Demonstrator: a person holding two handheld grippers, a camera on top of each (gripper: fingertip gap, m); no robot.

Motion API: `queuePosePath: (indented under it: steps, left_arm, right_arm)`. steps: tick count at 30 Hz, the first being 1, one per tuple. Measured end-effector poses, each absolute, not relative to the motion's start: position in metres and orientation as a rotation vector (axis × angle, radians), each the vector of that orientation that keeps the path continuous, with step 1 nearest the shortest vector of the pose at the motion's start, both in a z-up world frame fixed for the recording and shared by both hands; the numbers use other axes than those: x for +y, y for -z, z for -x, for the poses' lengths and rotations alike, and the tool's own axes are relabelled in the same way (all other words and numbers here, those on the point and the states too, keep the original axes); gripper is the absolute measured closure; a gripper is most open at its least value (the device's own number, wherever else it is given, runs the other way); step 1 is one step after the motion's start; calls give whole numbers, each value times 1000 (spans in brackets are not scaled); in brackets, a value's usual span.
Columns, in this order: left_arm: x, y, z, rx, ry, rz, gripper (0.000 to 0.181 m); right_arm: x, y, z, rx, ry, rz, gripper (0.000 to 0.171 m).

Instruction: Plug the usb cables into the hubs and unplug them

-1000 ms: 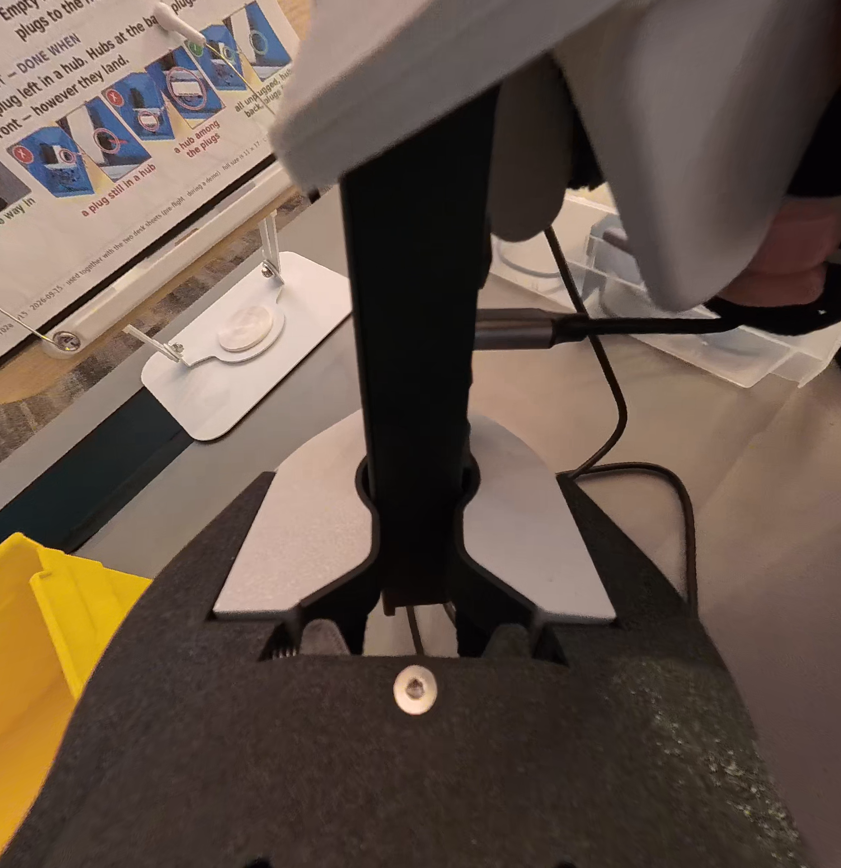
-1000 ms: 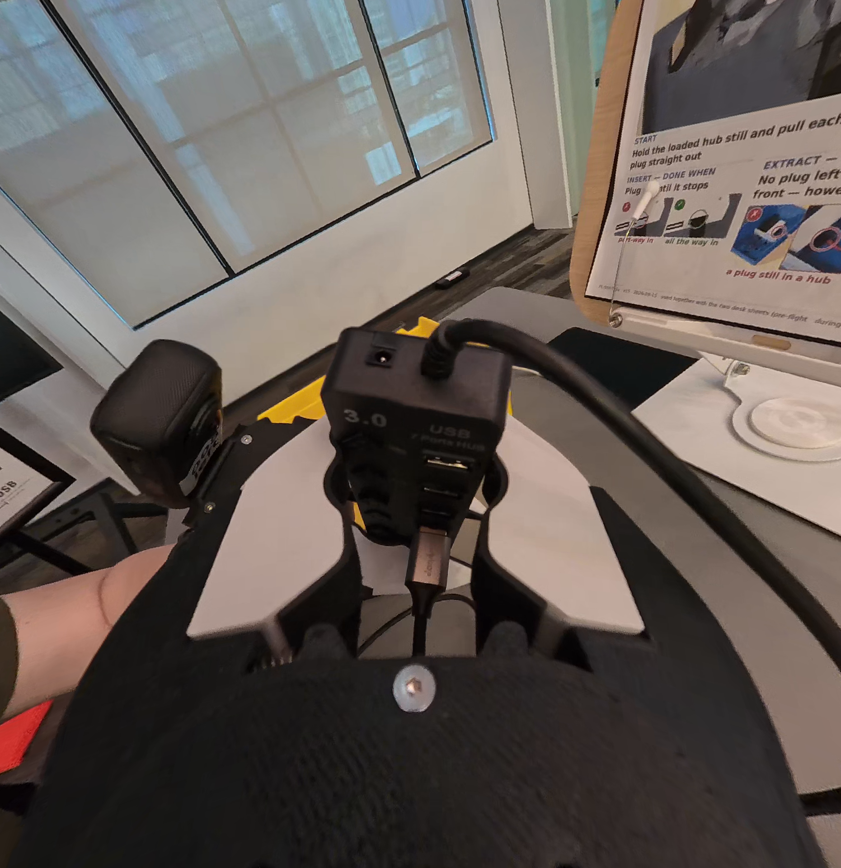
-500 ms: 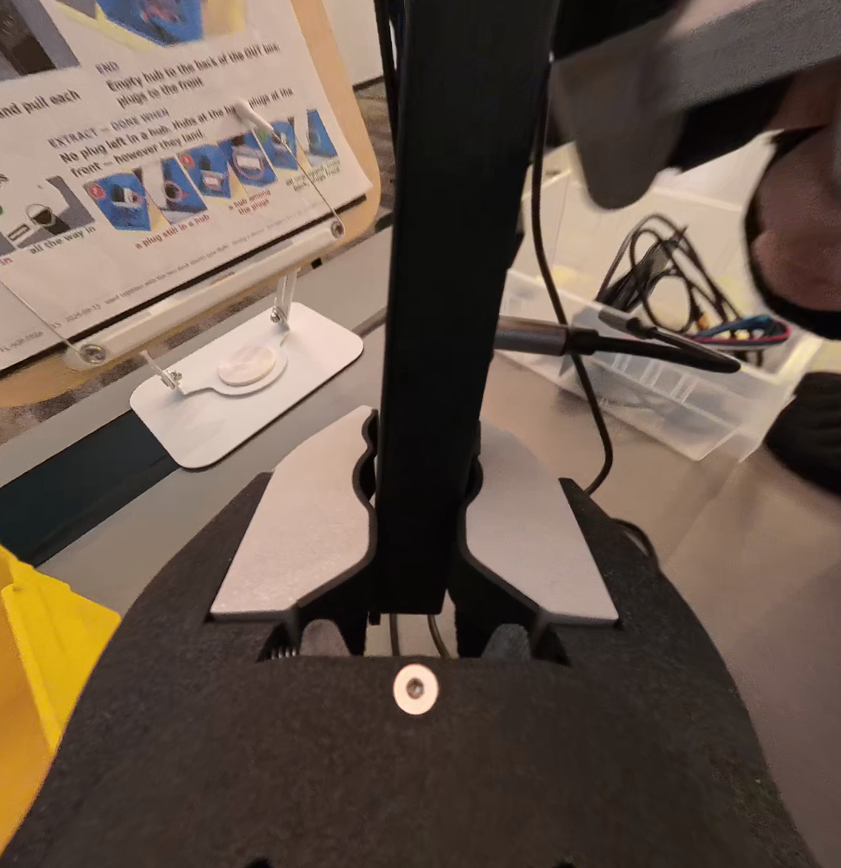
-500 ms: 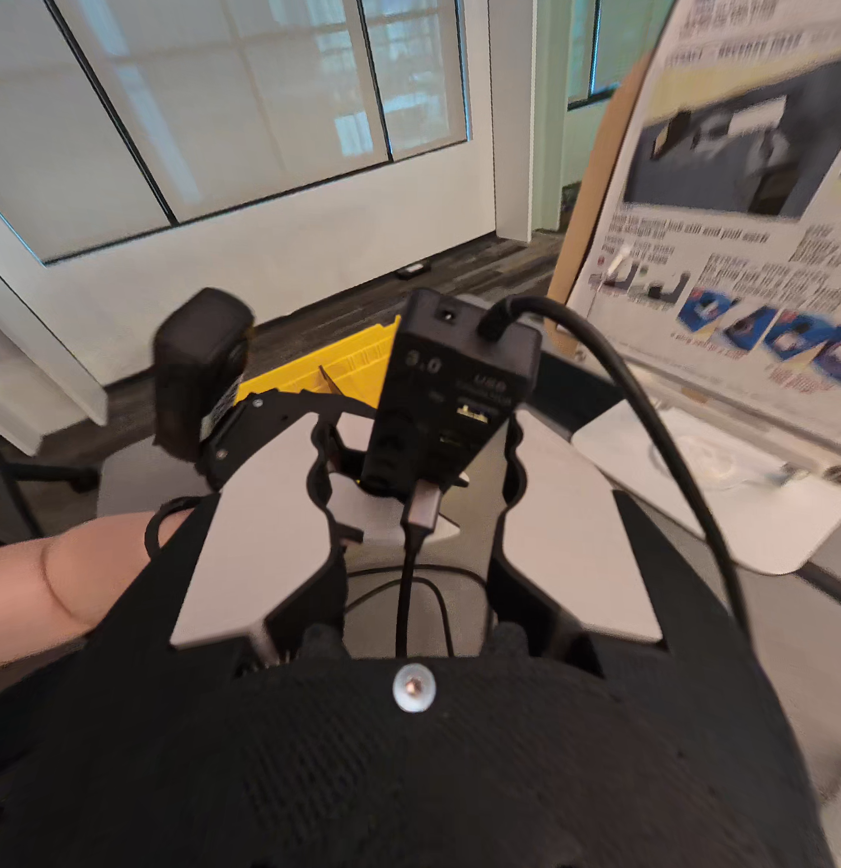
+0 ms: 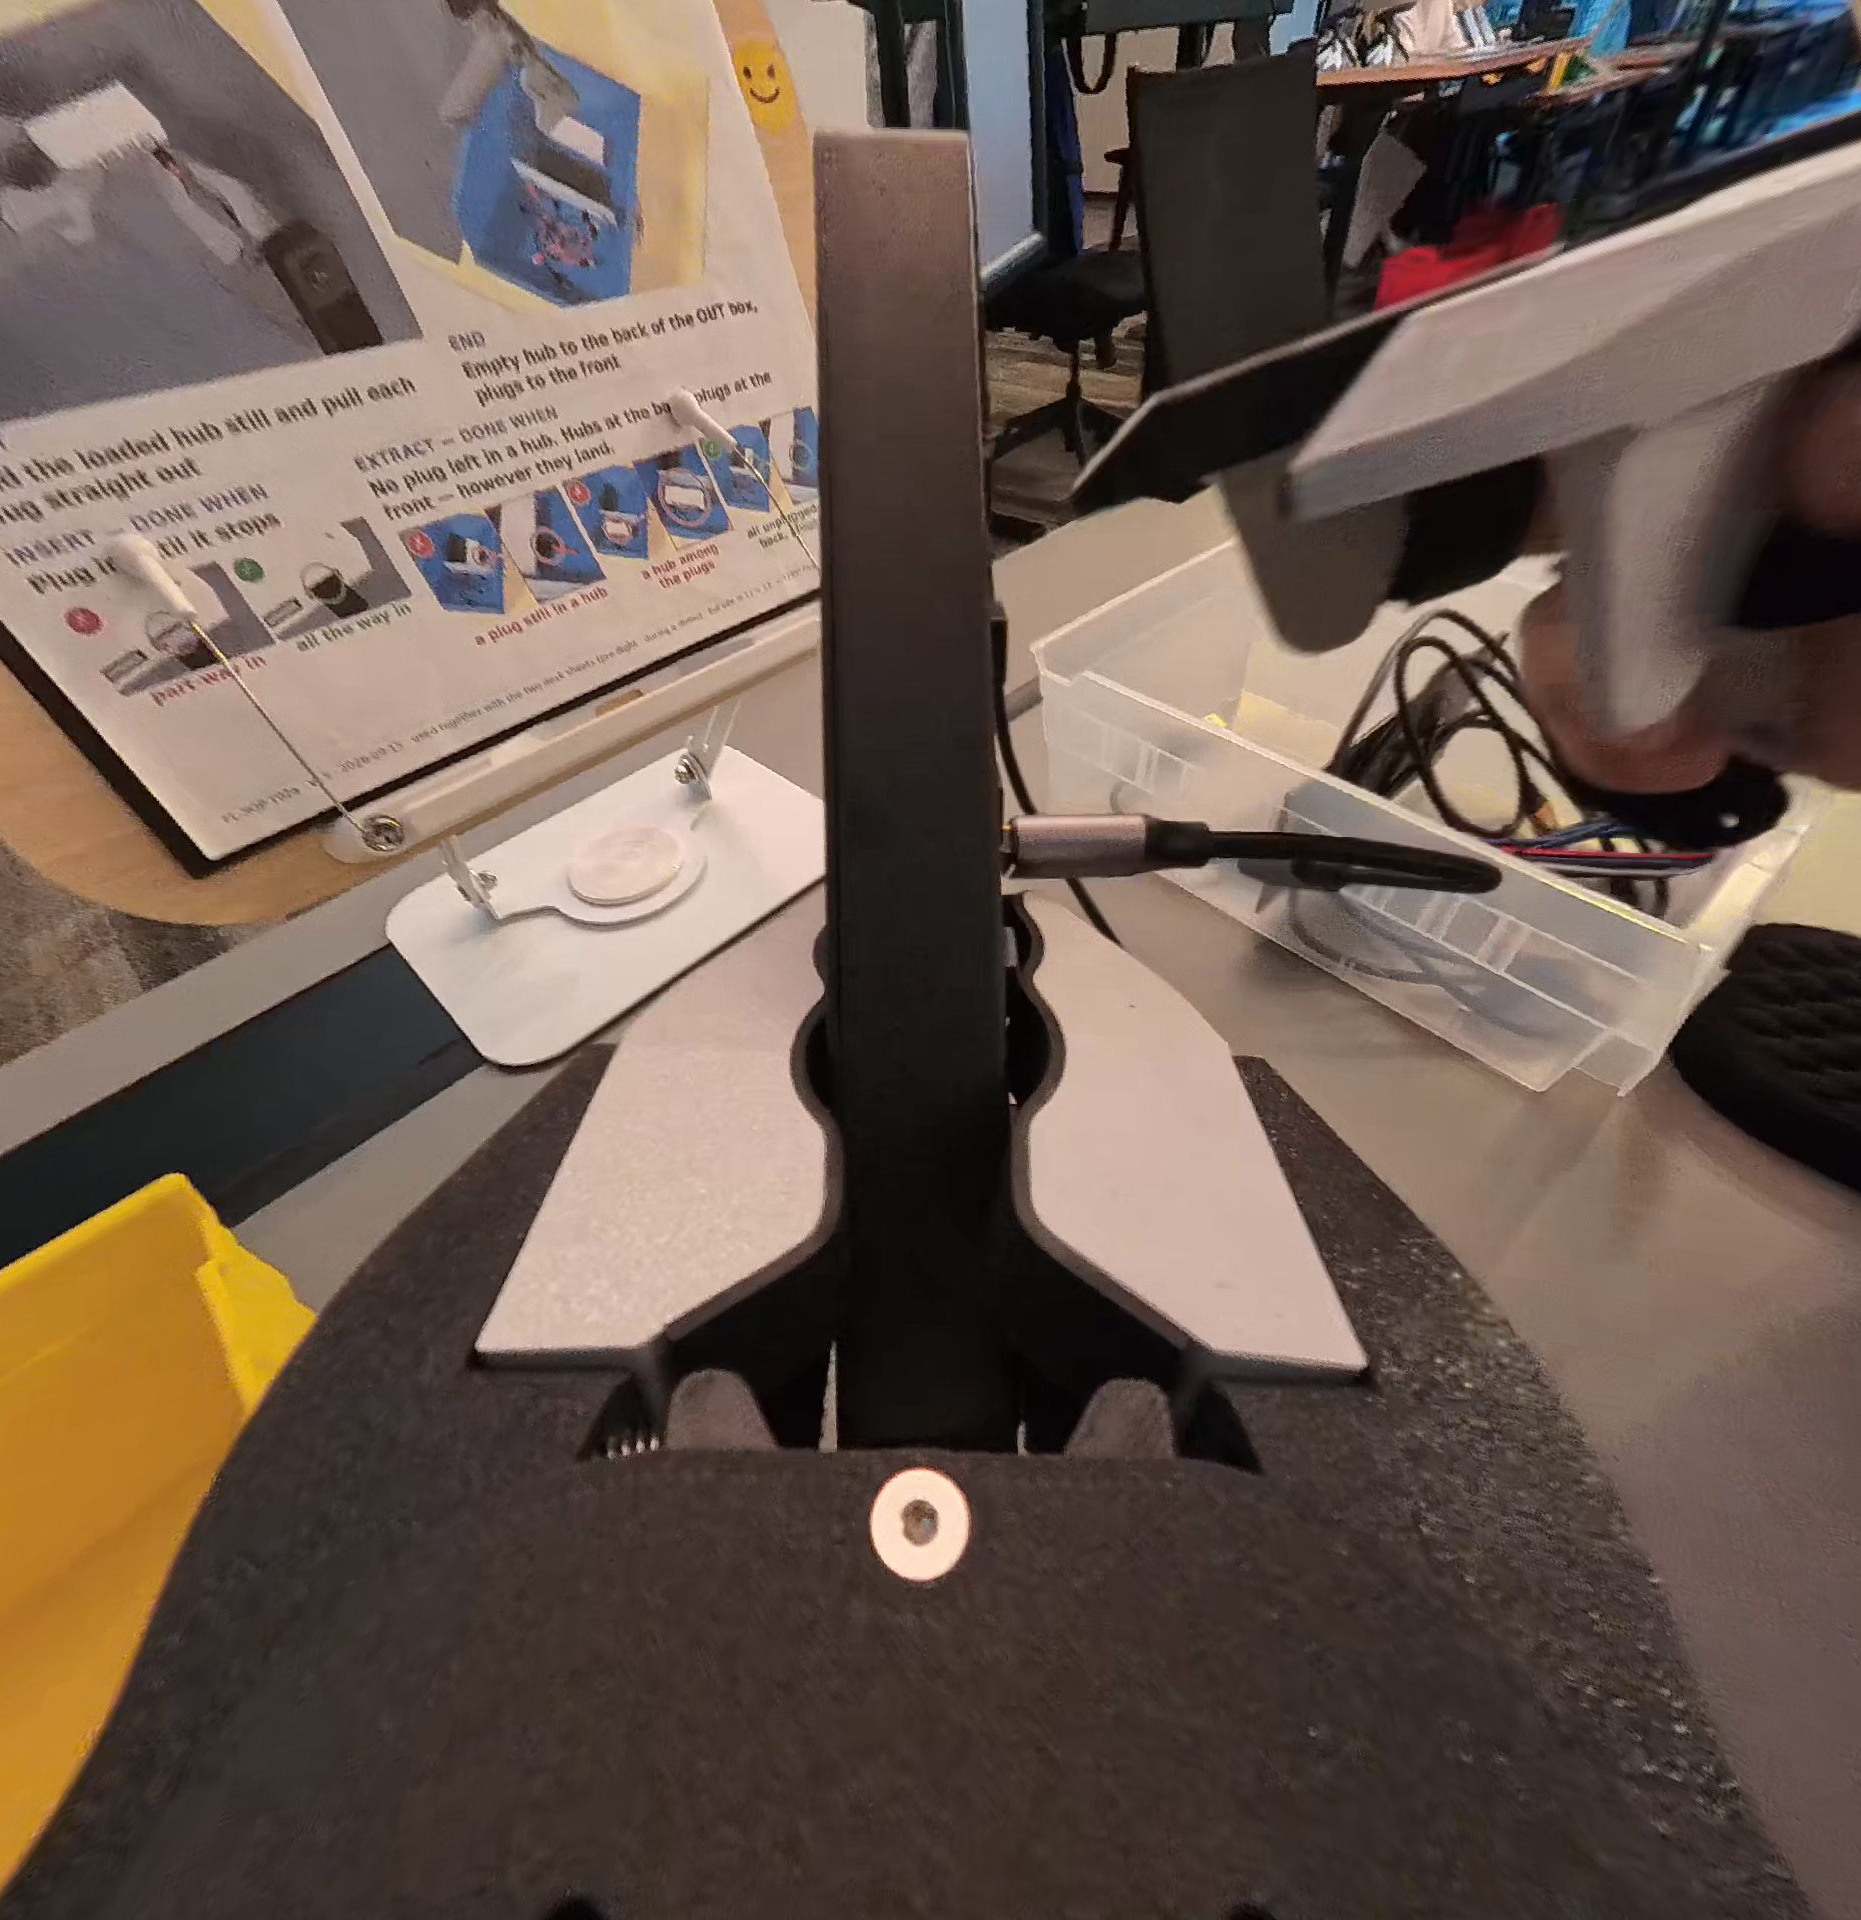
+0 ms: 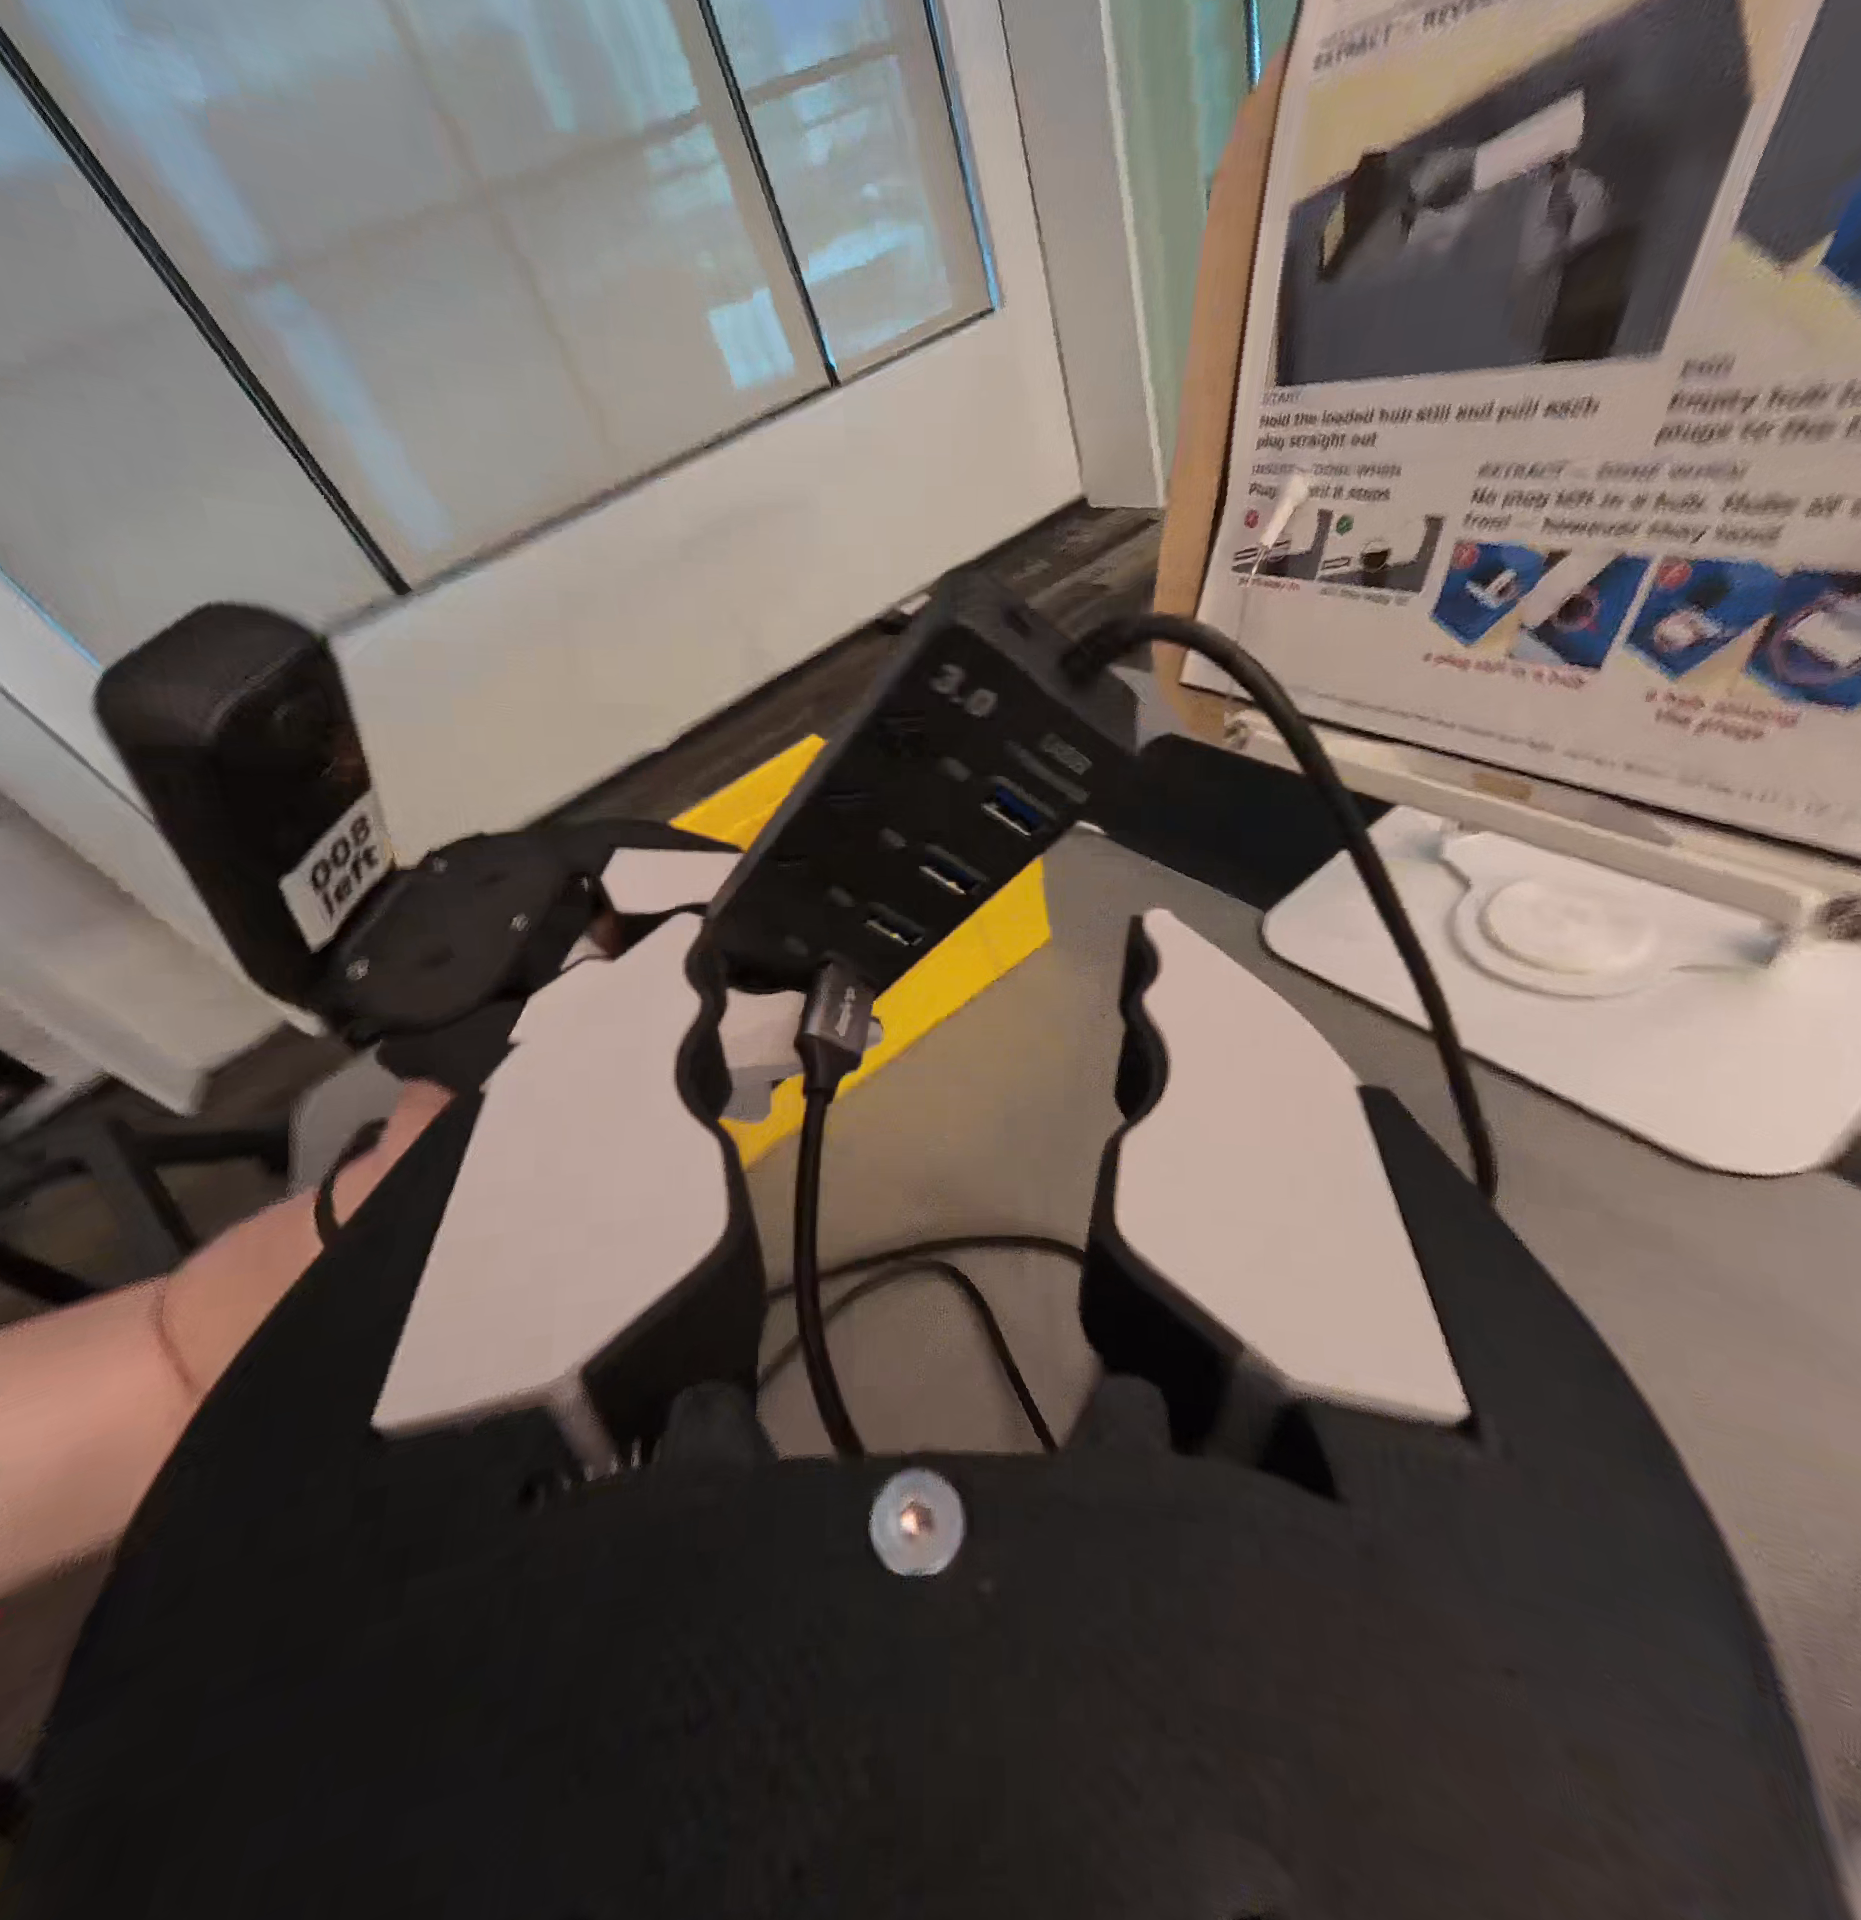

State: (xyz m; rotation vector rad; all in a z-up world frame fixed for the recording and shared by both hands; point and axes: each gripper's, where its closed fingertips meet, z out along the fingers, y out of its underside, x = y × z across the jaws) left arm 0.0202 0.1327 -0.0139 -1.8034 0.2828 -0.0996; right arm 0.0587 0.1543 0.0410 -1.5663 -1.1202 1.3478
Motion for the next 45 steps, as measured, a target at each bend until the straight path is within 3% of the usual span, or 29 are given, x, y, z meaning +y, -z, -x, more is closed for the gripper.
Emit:
queuePosePath:
  steps: [2, 6, 7, 8, 14, 16, 18, 26, 45]
  left_arm:
    - [133, 13, -21, 313, 15, 1793, 154]
    - [134, 20, -37, 433, -139, 1789, 154]
    - [134, 21, -42, 458, -164, 1786, 154]
    - [134, 24, -43, 469, -201, 1791, 154]
    - [138, 37, -40, 497, -268, 1842, 149]
    - [141, 47, -37, 488, -257, 1897, 129]
    - [143, 54, -36, 488, -248, 1923, 122]
    - [144, 50, -37, 465, -262, 1873, 139]
    - [141, 43, -47, 512, -80, 1848, 146]
  right_arm:
    - [153, -35, -48, -1049, -1522, 1597, 85]
    - [144, -17, -32, -981, -1737, 1681, 78]
    - [142, -12, -30, -1002, -1751, 1695, 87]
    - [135, -14, -30, -1041, -1823, 1663, 108]
    - [134, -13, -30, -1040, -1853, 1661, 114]
    - [133, -16, -30, -1067, -1775, 1633, 114]
    - [131, -19, -32, -1095, -1705, 1609, 114]
    - [127, -19, -32, -1149, -1522, 1588, 114]
    - [118, -33, -36, -1193, -1407, 1452, 115]
